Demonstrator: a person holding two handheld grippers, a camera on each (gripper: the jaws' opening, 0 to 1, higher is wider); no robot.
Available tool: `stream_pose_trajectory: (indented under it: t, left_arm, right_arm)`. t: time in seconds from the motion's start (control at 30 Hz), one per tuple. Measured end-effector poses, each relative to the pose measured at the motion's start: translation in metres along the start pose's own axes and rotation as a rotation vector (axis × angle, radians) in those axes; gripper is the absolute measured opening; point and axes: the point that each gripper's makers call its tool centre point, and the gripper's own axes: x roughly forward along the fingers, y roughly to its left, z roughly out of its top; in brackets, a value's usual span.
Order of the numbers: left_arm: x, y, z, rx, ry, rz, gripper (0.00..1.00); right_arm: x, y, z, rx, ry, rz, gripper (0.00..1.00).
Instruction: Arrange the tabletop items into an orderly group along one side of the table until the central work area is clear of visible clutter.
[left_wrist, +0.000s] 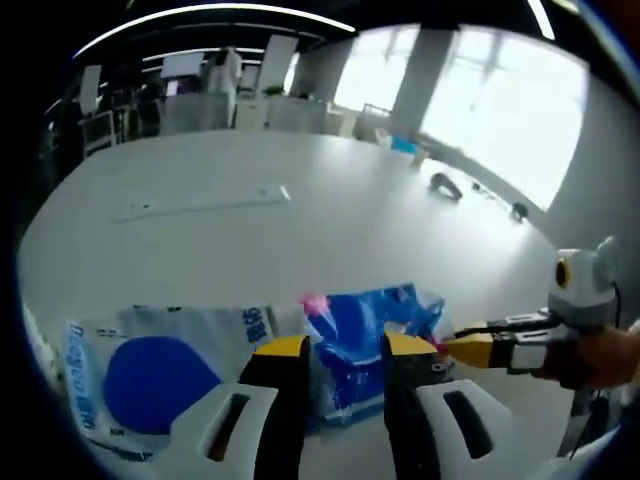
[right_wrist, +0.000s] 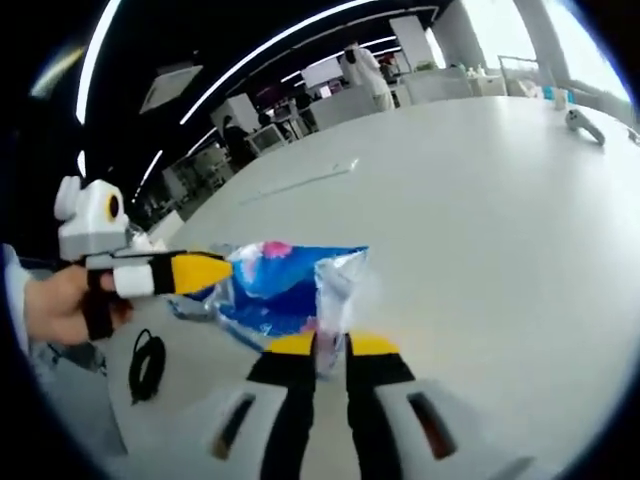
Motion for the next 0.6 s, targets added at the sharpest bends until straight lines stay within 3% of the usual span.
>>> stream_pose_trajectory:
  t: [0.17, 0.4, 0.6]
  left_arm:
    - [-0.001, 0.002, 0.001, -0.035, 0.005, 0.0, 0.01]
    - [-0.003, -0.004, 0.015, -0.091, -0.037, -0.017, 0.0]
    - [-0.004, -0.004, 0.021, -0.091, -0.058, -0.011, 0.0]
  right_arm:
    - [-0.002, -0.006, 0.004, -0.001, -0.017, -0.019, 0.02]
    - [-0.009, -0.019, 0.014, 0.022, -0.046, -0.038, 0.0]
    - [-0.014, -0.02, 0.03, 0.01, -0.079, -0.035, 0.0]
